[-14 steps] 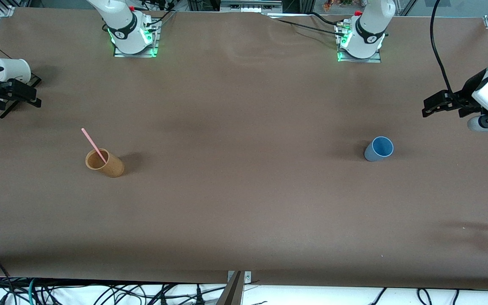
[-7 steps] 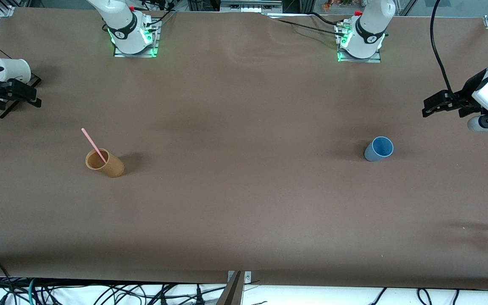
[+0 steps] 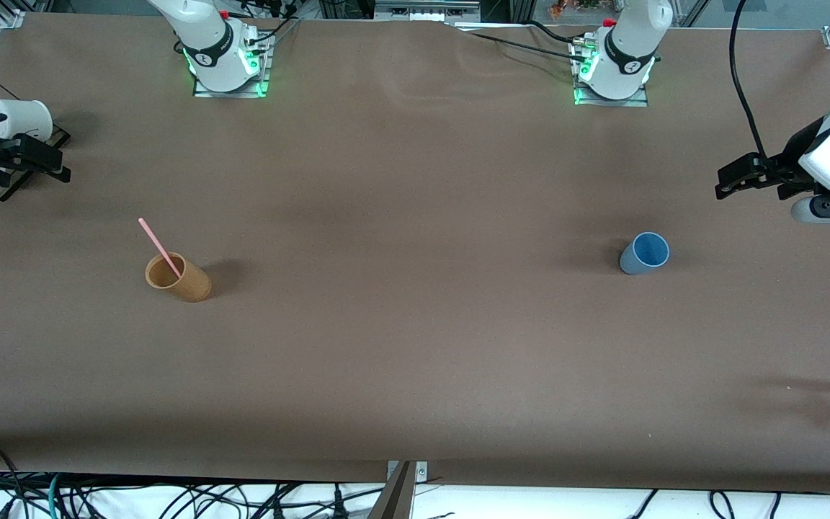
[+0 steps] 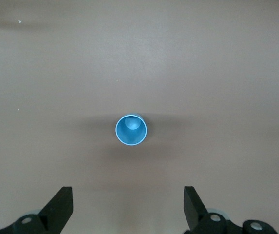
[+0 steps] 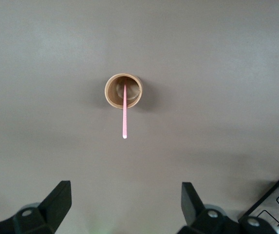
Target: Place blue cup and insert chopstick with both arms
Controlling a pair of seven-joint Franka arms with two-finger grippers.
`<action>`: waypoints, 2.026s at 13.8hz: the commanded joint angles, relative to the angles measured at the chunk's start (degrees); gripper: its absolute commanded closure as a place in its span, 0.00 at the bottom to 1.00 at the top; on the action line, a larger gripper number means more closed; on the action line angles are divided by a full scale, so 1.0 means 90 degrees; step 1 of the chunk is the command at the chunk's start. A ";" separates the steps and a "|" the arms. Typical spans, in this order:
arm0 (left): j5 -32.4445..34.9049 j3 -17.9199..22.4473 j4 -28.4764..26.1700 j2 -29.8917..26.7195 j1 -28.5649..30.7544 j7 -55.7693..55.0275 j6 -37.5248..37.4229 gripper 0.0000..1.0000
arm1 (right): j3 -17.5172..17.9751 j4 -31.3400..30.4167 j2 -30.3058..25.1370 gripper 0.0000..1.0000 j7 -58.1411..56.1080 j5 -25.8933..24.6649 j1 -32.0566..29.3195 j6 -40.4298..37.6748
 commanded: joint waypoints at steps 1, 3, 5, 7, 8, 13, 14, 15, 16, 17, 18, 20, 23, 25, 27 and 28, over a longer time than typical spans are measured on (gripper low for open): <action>-0.0121 0.0006 0.0109 0.0058 -0.0006 0.0065 -0.0011 0.00 | 0.0043 -0.0087 -0.0095 0.00 -0.0044 0.0025 -0.0045 -0.0037; -0.0121 0.0006 0.0080 0.0068 0.0004 0.0065 -0.0011 0.00 | 0.0043 -0.0087 -0.0095 0.00 -0.0044 0.0025 -0.0045 -0.0037; -0.0121 -0.0004 0.0080 0.0117 -0.0006 0.0065 -0.0011 0.00 | 0.0043 -0.0087 -0.0095 0.00 -0.0044 0.0025 -0.0045 -0.0037; -0.0121 -0.0033 0.0060 0.0214 -0.0025 0.0074 -0.0021 0.00 | 0.0043 -0.0087 -0.0095 0.00 -0.0044 0.0025 -0.0045 -0.0037; -0.0121 -0.0033 0.0050 0.0272 -0.0016 0.0074 -0.0031 0.00 | 0.0043 -0.0087 -0.0095 0.00 -0.0044 0.0035 -0.0045 -0.0037; -0.0082 -0.0024 0.0050 0.0653 0.0199 0.0346 0.0008 0.00 | 0.0043 -0.0087 -0.0095 0.00 -0.0044 0.0035 -0.0045 -0.0047; -0.0005 -0.0033 0.0012 0.0731 0.0131 0.0493 0.0018 0.00 | 0.0043 -0.0087 -0.0085 0.00 -0.0044 0.0025 -0.0045 -0.0037; 0.0064 -0.0033 -0.0066 0.0809 0.0131 0.0543 0.0028 0.00 | 0.0043 -0.0087 -0.0095 0.00 -0.0044 0.0035 -0.0045 -0.0037; 0.0074 -0.0033 -0.0192 0.0858 0.0131 0.0611 0.0144 0.00 | 0.0043 -0.0087 -0.0095 0.00 -0.0044 0.0025 -0.0045 -0.0037; 0.0094 -0.0033 -0.0397 0.0849 0.0131 0.0670 0.0396 0.00 | 0.0043 -0.0087 -0.0095 0.00 -0.0044 0.0025 -0.0045 -0.0047; 0.0123 -0.0033 -0.0641 0.0830 0.0150 0.0757 0.0631 0.00 | 0.0043 -0.0087 -0.0095 0.00 -0.0044 0.0035 -0.0045 -0.0047; 0.0395 -0.0033 -0.1196 0.0820 0.0199 0.0885 0.1225 0.00 | 0.0043 -0.0087 -0.0095 0.00 -0.0044 0.0025 -0.0045 -0.0047; 0.0514 0.0025 -0.2163 0.0761 0.0325 0.0904 0.2261 0.00 | 0.0043 -0.0087 -0.0095 0.00 -0.0044 0.0025 -0.0045 -0.0047; 0.0669 0.0035 -0.2681 0.0703 0.0452 0.0904 0.2915 0.00 | 0.0043 -0.0087 -0.0095 0.00 -0.0044 0.0025 -0.0045 -0.0047; 0.0719 0.0035 -0.3150 0.0703 0.0648 0.1001 0.3579 0.00 | 0.0043 -0.0087 -0.0095 0.00 -0.0044 0.0035 -0.0045 -0.0047; 0.0709 0.0035 -0.3356 0.0722 0.0716 0.1099 0.3921 0.00 | 0.0043 -0.0087 -0.0095 0.00 -0.0044 0.0025 -0.0045 -0.0047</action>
